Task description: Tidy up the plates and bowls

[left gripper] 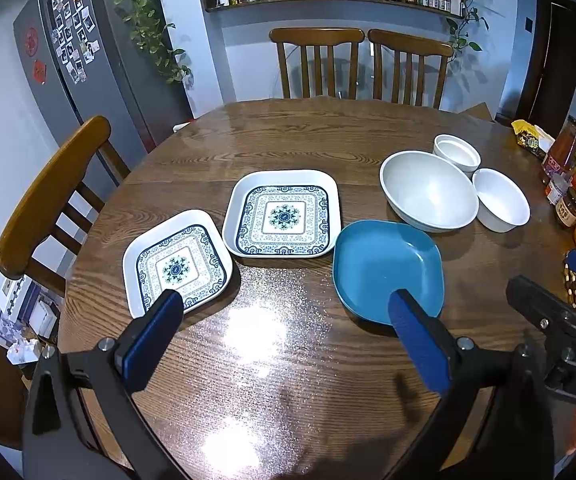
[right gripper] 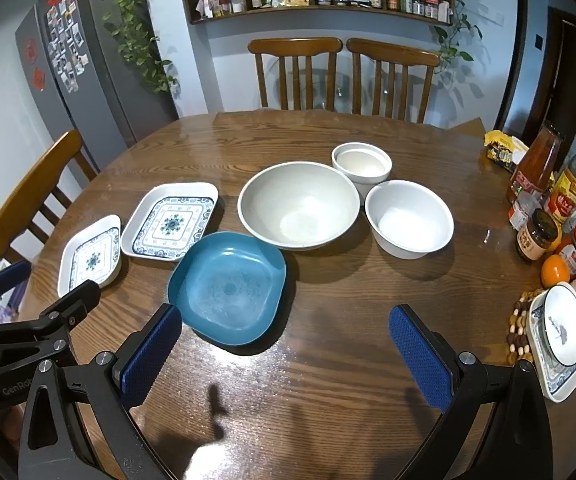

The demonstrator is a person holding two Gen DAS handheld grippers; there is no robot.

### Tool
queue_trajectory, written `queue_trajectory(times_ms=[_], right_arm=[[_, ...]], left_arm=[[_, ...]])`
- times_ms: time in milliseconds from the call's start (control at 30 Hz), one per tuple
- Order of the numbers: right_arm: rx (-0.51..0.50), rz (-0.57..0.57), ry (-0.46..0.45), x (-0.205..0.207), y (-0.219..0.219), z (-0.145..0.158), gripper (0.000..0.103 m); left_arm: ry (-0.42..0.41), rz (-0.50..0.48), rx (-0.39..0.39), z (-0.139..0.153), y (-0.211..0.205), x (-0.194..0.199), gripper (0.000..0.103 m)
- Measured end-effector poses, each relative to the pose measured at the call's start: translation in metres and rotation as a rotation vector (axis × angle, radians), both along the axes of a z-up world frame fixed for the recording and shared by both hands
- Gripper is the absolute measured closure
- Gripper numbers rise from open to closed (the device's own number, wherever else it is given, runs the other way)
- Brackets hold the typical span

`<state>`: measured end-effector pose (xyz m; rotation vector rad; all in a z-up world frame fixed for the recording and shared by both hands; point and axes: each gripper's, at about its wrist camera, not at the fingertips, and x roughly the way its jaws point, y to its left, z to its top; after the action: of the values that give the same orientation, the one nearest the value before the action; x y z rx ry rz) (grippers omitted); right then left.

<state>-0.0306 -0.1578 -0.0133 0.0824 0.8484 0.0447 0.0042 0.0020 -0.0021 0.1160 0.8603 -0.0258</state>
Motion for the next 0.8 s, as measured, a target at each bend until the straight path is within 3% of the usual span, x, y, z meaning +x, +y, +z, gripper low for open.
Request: queue_trajectory(times_ms=[800], right_arm=[[-0.001,0.002,-0.003,-0.0035,0.0001,0.0034,0.0]], left_arm=[[0.003,0.002,-0.012,-0.0036,0.0033,-0.0003,0.001]])
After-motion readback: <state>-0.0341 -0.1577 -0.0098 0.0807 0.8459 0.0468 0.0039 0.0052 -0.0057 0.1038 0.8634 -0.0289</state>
